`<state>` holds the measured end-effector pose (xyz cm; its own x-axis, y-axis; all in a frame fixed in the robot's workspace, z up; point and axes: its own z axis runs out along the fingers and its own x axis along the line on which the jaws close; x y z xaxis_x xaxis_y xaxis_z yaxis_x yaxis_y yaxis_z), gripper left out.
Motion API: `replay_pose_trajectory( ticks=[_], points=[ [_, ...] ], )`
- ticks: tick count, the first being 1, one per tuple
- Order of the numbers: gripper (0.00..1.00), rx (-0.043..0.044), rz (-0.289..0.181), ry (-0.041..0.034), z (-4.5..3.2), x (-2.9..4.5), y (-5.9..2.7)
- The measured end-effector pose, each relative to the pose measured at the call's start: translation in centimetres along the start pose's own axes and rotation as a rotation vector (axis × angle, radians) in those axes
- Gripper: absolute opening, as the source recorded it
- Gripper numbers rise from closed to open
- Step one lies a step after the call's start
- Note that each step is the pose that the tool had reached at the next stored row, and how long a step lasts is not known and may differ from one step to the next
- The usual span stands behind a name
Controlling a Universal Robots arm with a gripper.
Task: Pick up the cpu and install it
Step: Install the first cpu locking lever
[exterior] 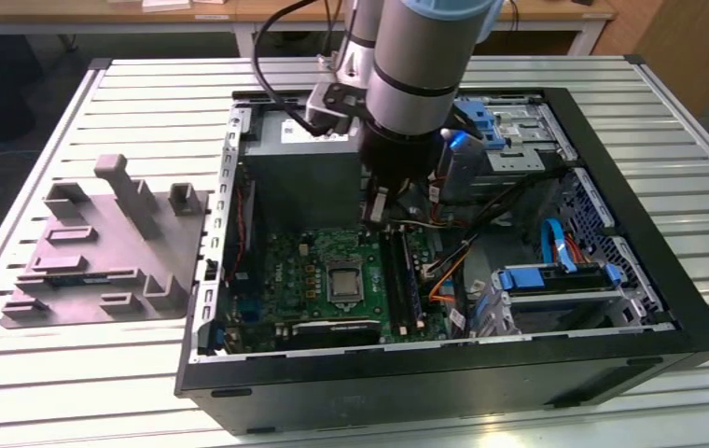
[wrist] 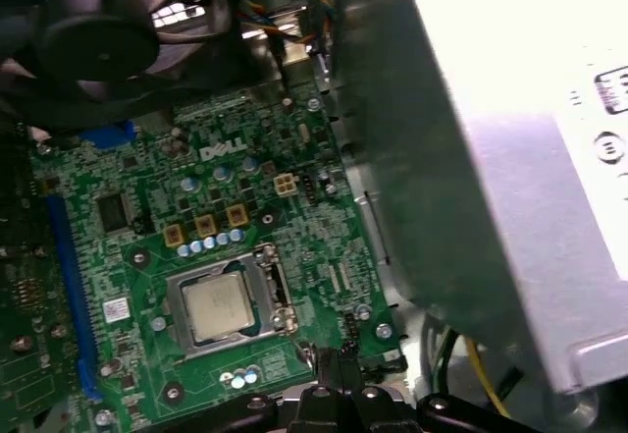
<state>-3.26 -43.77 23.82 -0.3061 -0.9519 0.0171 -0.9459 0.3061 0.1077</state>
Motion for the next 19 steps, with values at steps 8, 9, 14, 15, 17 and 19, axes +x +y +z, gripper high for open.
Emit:
replay_pose_trajectory(
  ticks=[8,9,14,15,17,19],
  points=[
    [0.11,0.0168,-0.016,-0.0038,0.07,1.16,0.2],
    [0.11,0.0171,-0.02,-0.0034,0.07,1.28,0.22],
    [0.11,0.0178,-0.033,-0.0007,0.08,1.66,0.26],
    [0.11,0.0178,-0.033,-0.0007,0.08,1.66,0.26],
    [0.11,0.0178,-0.033,-0.0007,0.08,1.66,0.25],
    [0.11,0.0178,-0.033,-0.0005,0.07,1.68,0.25]
  ],
)
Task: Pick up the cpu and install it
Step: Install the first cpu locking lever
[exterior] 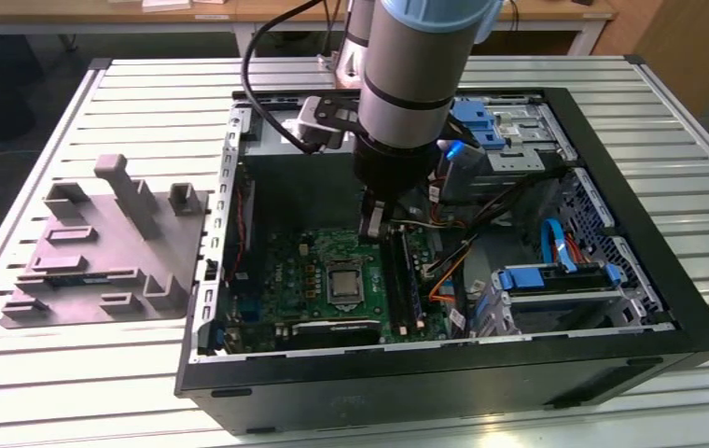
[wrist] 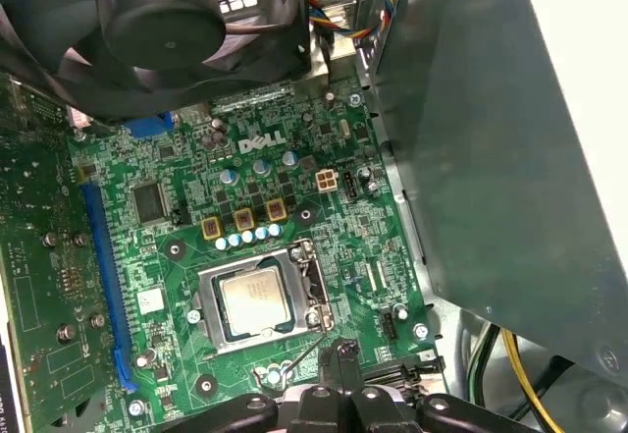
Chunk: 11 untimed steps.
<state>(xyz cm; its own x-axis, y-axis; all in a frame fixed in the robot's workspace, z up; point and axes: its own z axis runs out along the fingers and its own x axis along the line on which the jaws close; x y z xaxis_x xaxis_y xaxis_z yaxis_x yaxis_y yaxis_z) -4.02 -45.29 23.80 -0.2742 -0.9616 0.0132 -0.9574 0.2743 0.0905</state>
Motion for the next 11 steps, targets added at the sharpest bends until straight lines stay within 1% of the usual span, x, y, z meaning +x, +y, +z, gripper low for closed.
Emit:
replay_pose_trajectory(
  ticks=[7,11],
  points=[
    [0.11,0.0004,-0.006,0.0017,0.12,0.1,-0.02],
    [0.11,0.0006,-0.034,0.0045,0.31,0.31,-0.08]
  ],
)
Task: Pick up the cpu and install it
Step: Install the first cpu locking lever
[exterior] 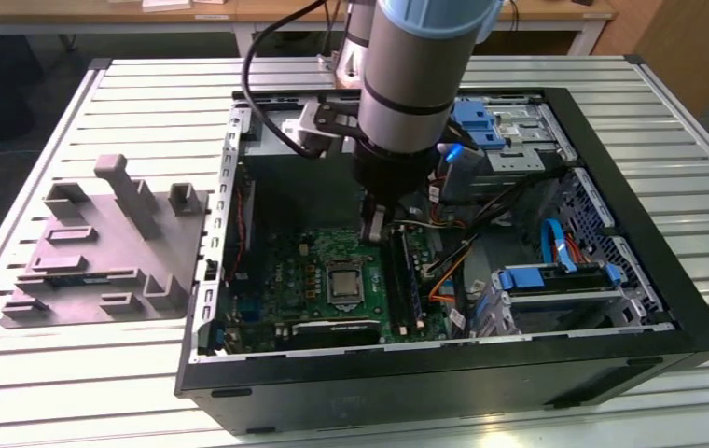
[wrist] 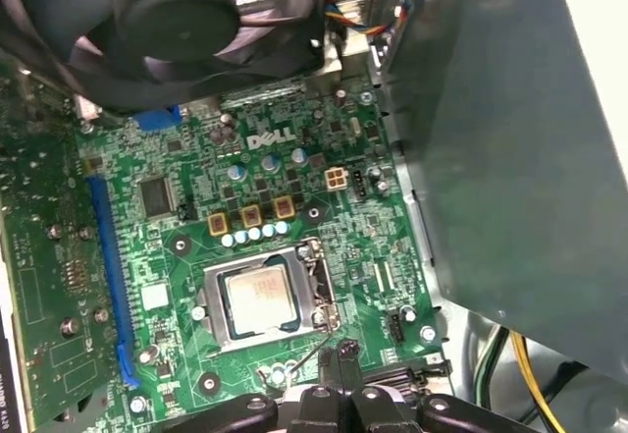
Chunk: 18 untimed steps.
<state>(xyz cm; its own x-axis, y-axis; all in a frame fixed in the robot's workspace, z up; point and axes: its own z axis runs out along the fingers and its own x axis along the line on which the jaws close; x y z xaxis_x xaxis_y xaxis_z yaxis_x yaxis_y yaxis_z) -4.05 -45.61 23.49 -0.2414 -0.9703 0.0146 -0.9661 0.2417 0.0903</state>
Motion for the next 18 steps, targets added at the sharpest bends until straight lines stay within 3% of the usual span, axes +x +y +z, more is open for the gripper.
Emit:
replay_pose_trajectory(
  ticks=[7,14,18],
  points=[
    [0.11,0.0003,-0.013,0.001,0.04,1.37,-0.11],
    [0.11,0.0045,-0.081,0.0064,0.15,1.51,-0.16],
    [0.11,0.0058,-0.094,0.0105,0.16,1.75,-0.2]
  ],
)
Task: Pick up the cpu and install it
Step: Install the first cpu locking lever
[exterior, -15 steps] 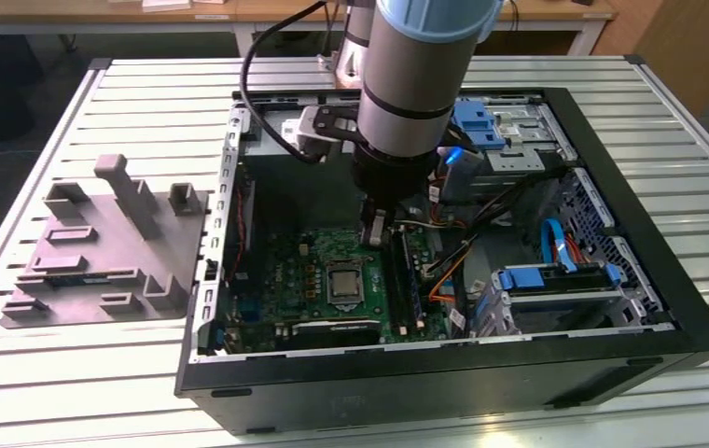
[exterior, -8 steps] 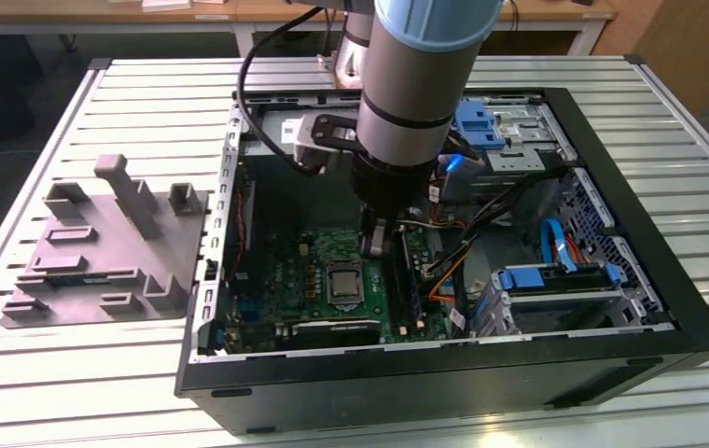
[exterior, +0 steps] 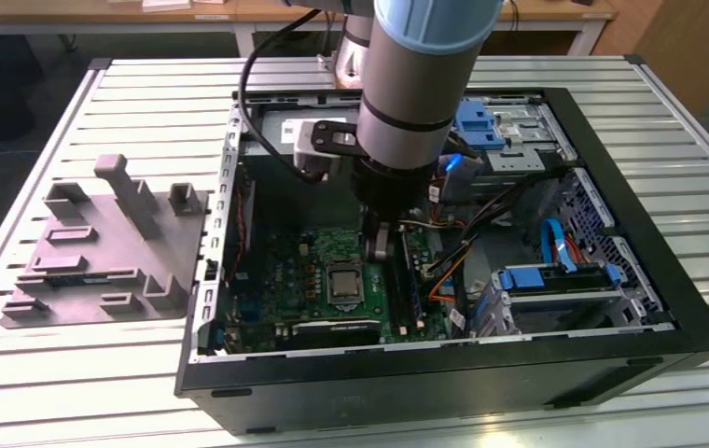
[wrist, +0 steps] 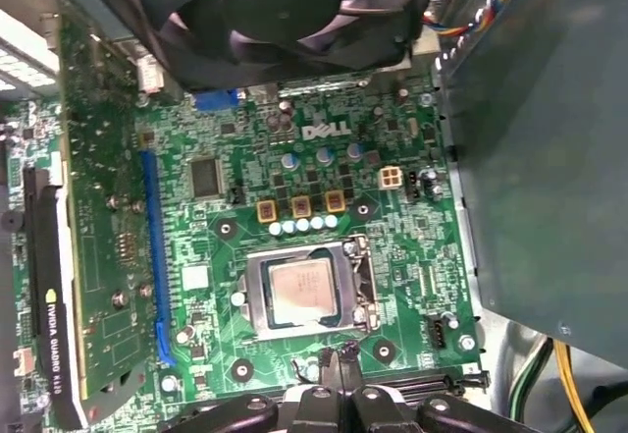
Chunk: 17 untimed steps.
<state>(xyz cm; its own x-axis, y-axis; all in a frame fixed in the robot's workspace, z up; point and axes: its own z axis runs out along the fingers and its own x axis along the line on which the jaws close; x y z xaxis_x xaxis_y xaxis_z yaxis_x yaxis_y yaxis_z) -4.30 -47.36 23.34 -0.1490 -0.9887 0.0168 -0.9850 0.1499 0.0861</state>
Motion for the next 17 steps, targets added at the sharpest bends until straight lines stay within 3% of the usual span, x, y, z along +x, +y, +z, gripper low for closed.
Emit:
replay_pose_trajectory(
  ticks=[2,5,9,17],
  points=[
    [0.11,0.0016,-0.011,0.0098,0.08,0.01,-0.02],
    [0.11,0.003,-0.043,0.0184,0.31,0.01,-0.04],
    [0.11,0.0043,-0.09,0.0228,0.6,0.07,-0.06],
    [0.11,0.0073,-0.116,0.0286,0.72,0.42,-0.12]
  ],
)
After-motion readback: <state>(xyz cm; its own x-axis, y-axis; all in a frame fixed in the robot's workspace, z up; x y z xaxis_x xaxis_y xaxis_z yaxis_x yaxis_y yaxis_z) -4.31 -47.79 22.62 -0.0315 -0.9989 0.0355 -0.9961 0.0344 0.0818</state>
